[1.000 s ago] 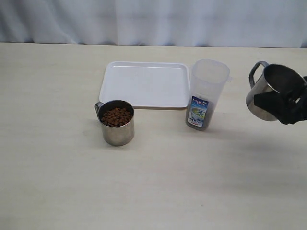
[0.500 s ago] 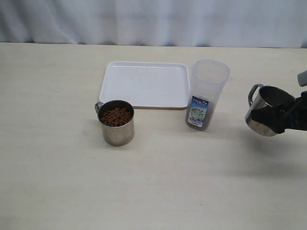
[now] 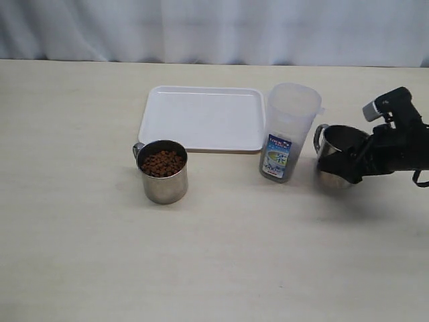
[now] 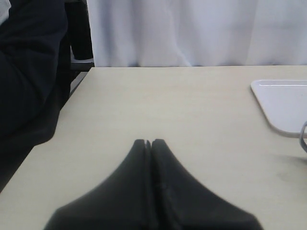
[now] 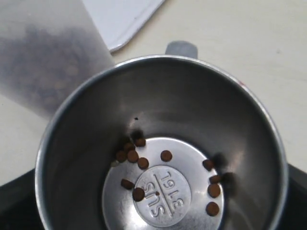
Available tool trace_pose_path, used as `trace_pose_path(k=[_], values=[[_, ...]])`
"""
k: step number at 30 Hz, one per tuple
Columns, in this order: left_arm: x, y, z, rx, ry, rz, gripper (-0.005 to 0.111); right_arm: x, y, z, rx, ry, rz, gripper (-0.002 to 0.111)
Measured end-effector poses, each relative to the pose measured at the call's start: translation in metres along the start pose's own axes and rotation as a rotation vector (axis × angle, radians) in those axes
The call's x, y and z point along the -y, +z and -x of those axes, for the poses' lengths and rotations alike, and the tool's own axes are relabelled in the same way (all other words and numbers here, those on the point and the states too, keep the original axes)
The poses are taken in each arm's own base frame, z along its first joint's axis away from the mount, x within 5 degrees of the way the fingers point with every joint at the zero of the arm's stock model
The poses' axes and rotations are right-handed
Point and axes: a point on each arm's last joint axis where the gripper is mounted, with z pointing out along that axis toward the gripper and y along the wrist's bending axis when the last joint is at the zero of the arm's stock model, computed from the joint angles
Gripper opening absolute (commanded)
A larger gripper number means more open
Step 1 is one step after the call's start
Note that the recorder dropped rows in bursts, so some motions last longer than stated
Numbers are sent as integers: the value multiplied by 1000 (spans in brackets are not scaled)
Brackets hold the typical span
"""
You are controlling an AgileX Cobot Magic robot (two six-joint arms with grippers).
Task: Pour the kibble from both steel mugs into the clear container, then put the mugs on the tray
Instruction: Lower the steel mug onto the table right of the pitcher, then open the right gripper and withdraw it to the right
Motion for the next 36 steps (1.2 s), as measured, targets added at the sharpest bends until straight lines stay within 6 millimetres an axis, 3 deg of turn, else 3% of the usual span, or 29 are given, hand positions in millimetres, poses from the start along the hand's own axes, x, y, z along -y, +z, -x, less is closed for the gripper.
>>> trace_pose_path(k=[9,11,13,17,23,36], values=[[0,0,0,0,0,0,0,3,12,-4,-41,32,-45,6],[0,0,0,0,0,0,0,3,17,-6,-30,57,-21,27],[0,0,0,0,0,0,0,3,19,-6,-22,64,-9,57],[0,0,0,0,0,0,0,3,23,-13,-54,77,-3,82],[0,0,0,0,0,0,0,2,22,-15,-86,123,2,90],[0,0,0,0,-2,0,0,-16,-30,23,-51,144,-45,89]])
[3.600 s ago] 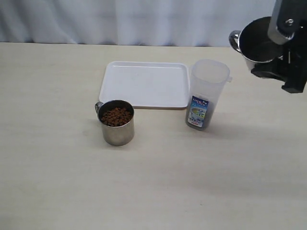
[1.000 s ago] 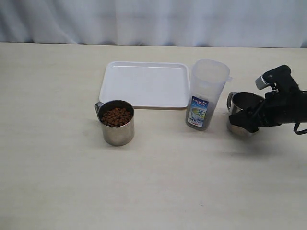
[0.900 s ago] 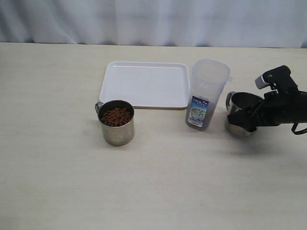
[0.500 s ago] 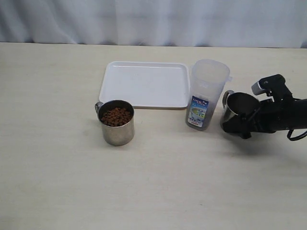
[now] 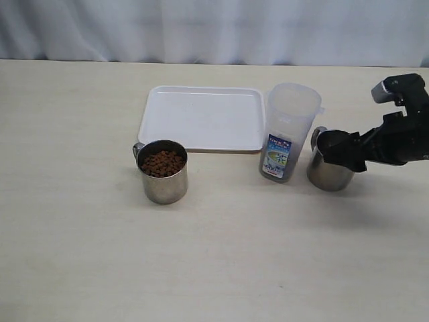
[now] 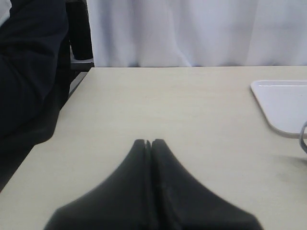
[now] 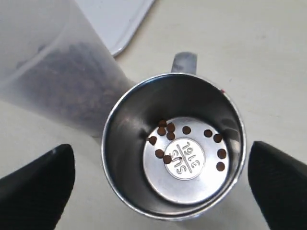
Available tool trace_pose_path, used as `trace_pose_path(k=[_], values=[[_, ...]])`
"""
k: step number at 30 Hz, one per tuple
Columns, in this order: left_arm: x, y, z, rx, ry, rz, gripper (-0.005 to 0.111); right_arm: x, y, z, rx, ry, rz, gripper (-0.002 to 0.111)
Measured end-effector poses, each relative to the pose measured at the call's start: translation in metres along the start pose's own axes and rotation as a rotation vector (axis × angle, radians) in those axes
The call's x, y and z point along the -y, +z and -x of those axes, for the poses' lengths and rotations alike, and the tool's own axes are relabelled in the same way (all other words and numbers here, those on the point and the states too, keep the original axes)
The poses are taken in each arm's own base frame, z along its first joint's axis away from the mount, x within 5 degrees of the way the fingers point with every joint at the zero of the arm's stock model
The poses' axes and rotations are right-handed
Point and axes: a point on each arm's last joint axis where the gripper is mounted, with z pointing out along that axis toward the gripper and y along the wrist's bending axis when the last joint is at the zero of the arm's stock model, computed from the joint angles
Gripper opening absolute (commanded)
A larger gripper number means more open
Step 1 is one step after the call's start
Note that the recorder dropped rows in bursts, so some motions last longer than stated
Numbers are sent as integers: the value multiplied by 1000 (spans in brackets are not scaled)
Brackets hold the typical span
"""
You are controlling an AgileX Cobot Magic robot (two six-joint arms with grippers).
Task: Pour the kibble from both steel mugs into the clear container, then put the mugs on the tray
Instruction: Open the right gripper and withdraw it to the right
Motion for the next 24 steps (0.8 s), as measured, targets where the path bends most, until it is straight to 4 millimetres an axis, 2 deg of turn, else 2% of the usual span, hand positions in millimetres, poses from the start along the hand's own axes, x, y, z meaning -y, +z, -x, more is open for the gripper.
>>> trace_pose_path(k=[1,2,3,4,5,6,8,9,11,12,14,15,19,24], values=[[0,0,0,0,0,0,0,-1,-5,2,6,9,-12,86],[0,0,0,0,0,0,0,-3,-11,6,16,26,-26,73],[0,0,0,0,0,0,0,-8,-26,13,47,34,-52,62],[0,0,0,0,0,0,0,-12,-35,16,68,36,-66,39],[0,0,0,0,0,0,0,-21,-51,20,111,27,-86,24],[0,0,0,0,0,0,0,-28,-61,20,134,21,-95,5],[0,0,0,0,0,0,0,-46,-84,14,195,-7,-120,4],[0,0,0,0,0,0,0,-58,-98,5,237,-11,-146,4],[0,0,0,0,0,0,0,-67,-107,-8,280,8,-188,4],[0,0,0,0,0,0,0,-75,-115,-23,323,35,-236,4],[0,0,0,0,0,0,0,-83,-121,-41,367,66,-280,4],[0,0,0,0,0,0,0,-90,-123,-59,397,89,-301,4],[0,0,0,0,0,0,0,-110,-133,-91,522,122,-319,4],[0,0,0,0,0,0,0,-119,-142,-99,605,96,-329,4]])
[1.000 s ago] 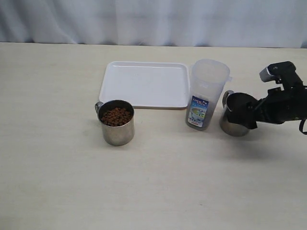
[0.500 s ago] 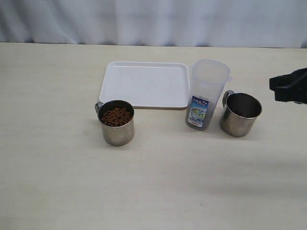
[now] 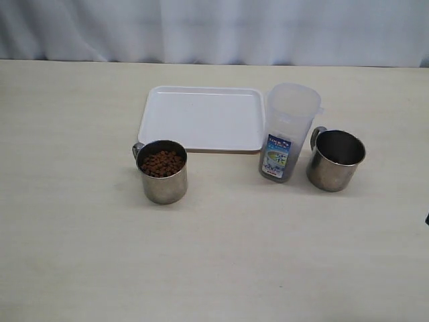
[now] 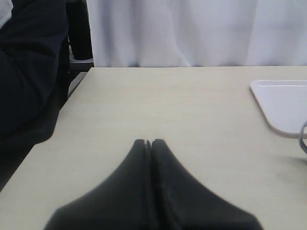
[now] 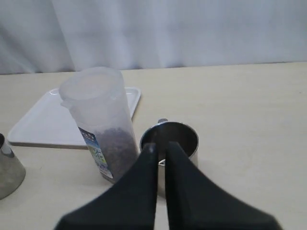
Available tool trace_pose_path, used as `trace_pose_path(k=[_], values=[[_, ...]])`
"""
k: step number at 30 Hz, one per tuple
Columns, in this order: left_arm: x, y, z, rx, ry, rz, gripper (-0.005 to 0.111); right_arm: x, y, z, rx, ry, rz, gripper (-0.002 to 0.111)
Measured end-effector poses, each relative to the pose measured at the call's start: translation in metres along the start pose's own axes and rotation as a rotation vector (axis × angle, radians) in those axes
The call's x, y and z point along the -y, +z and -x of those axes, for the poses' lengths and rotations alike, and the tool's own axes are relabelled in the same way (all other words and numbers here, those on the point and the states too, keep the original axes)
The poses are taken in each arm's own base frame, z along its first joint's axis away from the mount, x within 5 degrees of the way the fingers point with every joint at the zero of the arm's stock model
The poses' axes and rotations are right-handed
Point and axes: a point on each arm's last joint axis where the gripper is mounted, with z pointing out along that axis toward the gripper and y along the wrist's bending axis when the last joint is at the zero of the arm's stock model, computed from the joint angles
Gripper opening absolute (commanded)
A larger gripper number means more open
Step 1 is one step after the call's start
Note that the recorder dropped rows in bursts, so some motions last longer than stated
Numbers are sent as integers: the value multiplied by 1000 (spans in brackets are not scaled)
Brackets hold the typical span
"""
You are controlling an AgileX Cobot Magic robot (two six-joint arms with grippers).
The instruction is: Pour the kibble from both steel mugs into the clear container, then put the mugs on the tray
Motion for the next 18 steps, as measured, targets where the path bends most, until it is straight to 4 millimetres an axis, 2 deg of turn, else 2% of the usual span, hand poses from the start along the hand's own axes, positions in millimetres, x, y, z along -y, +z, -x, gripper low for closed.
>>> trace_pose_path(k=[8,18], values=[[0,0,0,0,0,0,0,-3,-9,5,77,-27,-5,4],[0,0,0,0,2,0,0,-15,-20,6,144,-70,99,4]])
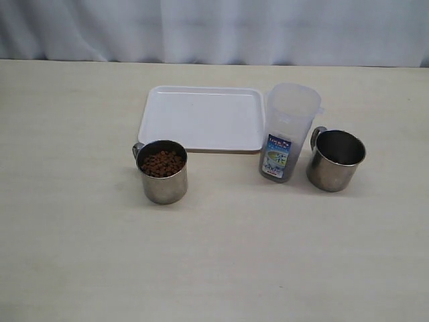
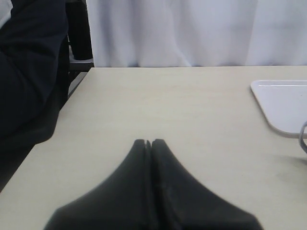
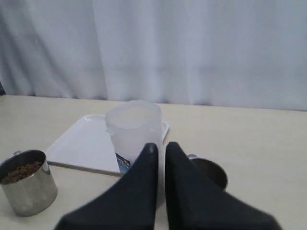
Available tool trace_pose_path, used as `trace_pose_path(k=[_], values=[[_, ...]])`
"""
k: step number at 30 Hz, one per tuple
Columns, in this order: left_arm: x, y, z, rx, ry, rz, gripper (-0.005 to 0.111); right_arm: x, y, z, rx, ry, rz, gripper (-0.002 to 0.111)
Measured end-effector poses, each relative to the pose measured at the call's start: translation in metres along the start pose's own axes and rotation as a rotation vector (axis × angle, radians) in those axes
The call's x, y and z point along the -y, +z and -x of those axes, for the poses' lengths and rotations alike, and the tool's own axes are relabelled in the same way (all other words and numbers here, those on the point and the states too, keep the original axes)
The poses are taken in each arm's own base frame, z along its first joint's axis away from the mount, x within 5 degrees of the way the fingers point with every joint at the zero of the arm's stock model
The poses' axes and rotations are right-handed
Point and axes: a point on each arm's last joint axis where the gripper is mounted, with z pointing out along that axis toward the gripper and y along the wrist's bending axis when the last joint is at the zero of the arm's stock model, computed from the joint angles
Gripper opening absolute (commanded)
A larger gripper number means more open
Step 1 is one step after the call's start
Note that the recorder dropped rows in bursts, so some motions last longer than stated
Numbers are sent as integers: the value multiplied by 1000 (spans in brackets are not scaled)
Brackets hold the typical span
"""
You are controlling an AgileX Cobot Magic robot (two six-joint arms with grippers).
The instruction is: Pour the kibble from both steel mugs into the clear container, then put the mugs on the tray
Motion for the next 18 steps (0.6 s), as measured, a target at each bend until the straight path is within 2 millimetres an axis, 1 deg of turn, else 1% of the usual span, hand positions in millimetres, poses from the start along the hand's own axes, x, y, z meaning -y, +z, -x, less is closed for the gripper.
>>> trace_pose_path(k=[6,12,15,18], values=[[0,0,0,0,0,0,0,-5,-23,10,188,-10,-23,4],[0,0,0,0,0,0,0,-4,-37,15,302,21,-66,4],[0,0,0,0,0,0,0,-2,-40,14,311,31,-98,4],[0,0,0,0,0,0,0,4,-38,5,244,-12,-165,4]])
